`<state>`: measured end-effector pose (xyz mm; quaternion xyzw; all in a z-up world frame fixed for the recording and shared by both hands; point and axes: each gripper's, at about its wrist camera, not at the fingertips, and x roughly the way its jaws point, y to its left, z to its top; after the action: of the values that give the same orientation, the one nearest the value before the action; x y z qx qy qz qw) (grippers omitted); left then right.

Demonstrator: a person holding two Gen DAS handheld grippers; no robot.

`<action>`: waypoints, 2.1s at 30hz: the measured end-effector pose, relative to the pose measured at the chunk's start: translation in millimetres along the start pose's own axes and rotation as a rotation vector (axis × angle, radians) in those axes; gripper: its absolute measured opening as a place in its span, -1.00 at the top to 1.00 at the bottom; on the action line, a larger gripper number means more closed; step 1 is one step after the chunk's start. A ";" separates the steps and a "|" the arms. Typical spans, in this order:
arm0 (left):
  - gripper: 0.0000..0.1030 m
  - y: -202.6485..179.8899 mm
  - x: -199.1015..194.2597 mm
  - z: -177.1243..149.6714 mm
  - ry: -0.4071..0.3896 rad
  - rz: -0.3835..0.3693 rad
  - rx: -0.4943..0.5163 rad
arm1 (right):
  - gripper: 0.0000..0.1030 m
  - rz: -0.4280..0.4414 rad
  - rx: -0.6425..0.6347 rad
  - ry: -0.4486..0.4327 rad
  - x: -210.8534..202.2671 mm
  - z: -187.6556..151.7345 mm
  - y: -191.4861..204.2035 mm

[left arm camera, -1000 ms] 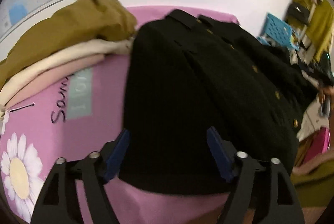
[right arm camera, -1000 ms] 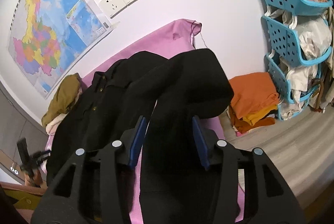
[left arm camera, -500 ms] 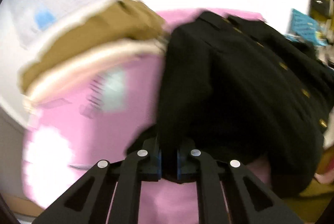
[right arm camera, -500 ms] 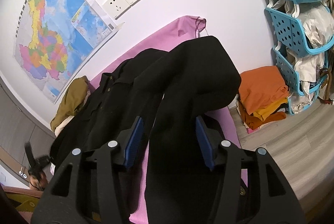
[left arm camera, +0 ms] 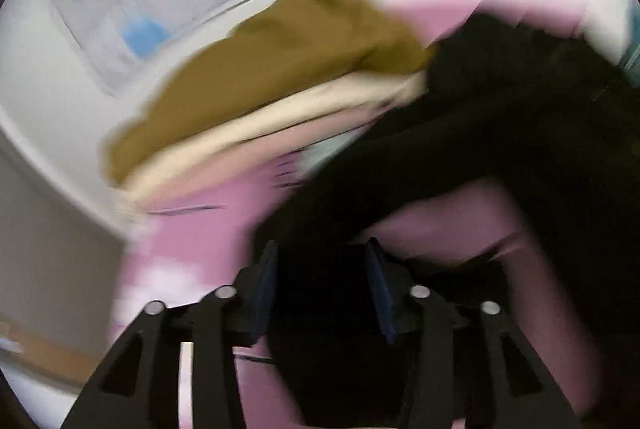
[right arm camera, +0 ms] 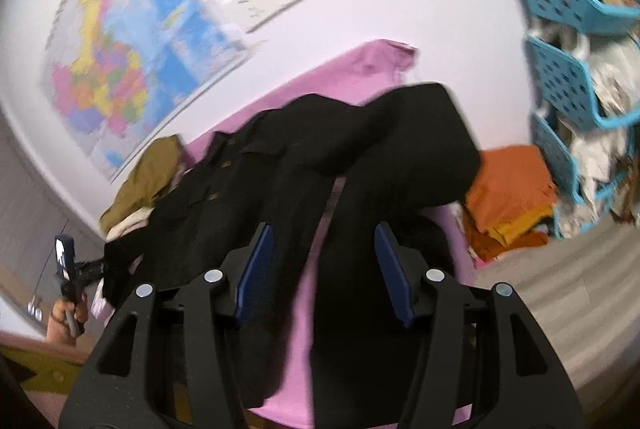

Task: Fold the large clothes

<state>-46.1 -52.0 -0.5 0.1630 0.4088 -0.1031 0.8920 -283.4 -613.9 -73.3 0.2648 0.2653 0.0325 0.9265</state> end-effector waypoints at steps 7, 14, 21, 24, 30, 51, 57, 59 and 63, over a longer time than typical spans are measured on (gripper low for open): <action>-0.54 -33.8 -70.8 -11.7 -0.184 -0.446 0.092 | -0.03 0.127 -0.073 0.137 29.2 -15.8 37.5; -0.71 -89.7 -22.6 -25.7 0.033 -0.706 0.158 | -0.37 0.189 0.073 0.254 52.1 -33.7 23.7; 0.39 -107.3 7.5 -29.4 0.159 -0.707 0.093 | 0.57 0.211 0.024 0.193 29.0 -32.8 28.5; 0.58 -96.2 9.4 -24.4 0.173 -0.692 0.049 | 0.58 0.193 0.018 0.056 -13.8 -16.6 23.7; 0.52 -91.3 7.0 -27.3 0.202 -0.649 0.141 | 0.27 0.014 -0.113 0.263 12.1 -44.6 30.8; -0.41 -89.3 -14.4 22.7 -0.091 -0.618 0.162 | 0.70 -0.067 0.076 0.032 -7.1 15.8 -36.5; -0.43 -95.7 -11.8 43.8 -0.127 -0.662 0.197 | 0.70 -0.097 -0.050 -0.200 -92.4 108.1 2.5; -0.46 -97.1 -12.5 50.5 -0.142 -0.690 0.200 | 0.70 -0.090 -0.106 -0.224 -106.2 133.5 23.8; -0.48 -102.2 -13.3 61.4 -0.175 -0.704 0.224 | 0.70 -0.007 -0.287 -0.216 -94.2 172.4 103.1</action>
<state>-44.4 -169.0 26.2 0.0999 0.3483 -0.4608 0.8101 -268.2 -626.1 147.7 0.1306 0.1575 0.0381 0.9781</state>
